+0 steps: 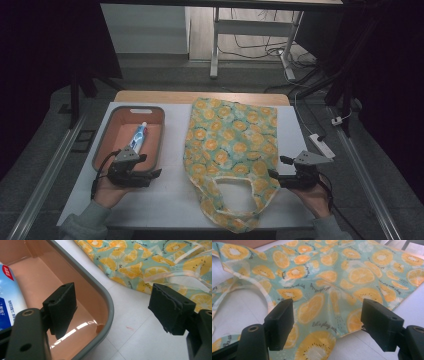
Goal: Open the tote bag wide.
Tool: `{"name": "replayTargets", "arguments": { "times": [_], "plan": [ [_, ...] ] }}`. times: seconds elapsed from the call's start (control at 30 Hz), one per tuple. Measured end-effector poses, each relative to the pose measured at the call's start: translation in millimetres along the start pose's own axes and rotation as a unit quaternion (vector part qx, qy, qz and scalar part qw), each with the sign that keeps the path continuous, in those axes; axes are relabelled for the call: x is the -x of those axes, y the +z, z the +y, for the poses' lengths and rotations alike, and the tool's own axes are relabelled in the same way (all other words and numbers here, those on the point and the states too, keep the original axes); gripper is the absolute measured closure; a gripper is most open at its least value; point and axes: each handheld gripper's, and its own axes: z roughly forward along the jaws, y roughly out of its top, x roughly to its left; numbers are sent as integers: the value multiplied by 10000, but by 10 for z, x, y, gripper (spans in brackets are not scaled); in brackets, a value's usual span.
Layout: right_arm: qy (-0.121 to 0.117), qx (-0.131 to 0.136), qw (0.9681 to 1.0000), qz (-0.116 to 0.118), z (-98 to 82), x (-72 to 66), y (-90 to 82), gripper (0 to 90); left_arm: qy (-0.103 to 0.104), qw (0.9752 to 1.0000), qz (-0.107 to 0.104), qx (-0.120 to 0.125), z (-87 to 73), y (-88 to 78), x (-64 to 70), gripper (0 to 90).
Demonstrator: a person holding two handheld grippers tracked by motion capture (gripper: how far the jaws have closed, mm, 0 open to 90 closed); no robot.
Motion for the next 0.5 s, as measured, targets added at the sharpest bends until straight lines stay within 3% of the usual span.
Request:
{"name": "replayTargets", "arguments": {
  "times": [0.5],
  "plan": [
    [0,-27,10000,-15,-9,-11,-3,270,31,10000,5,6,7,3,13,224]
  ]
}}
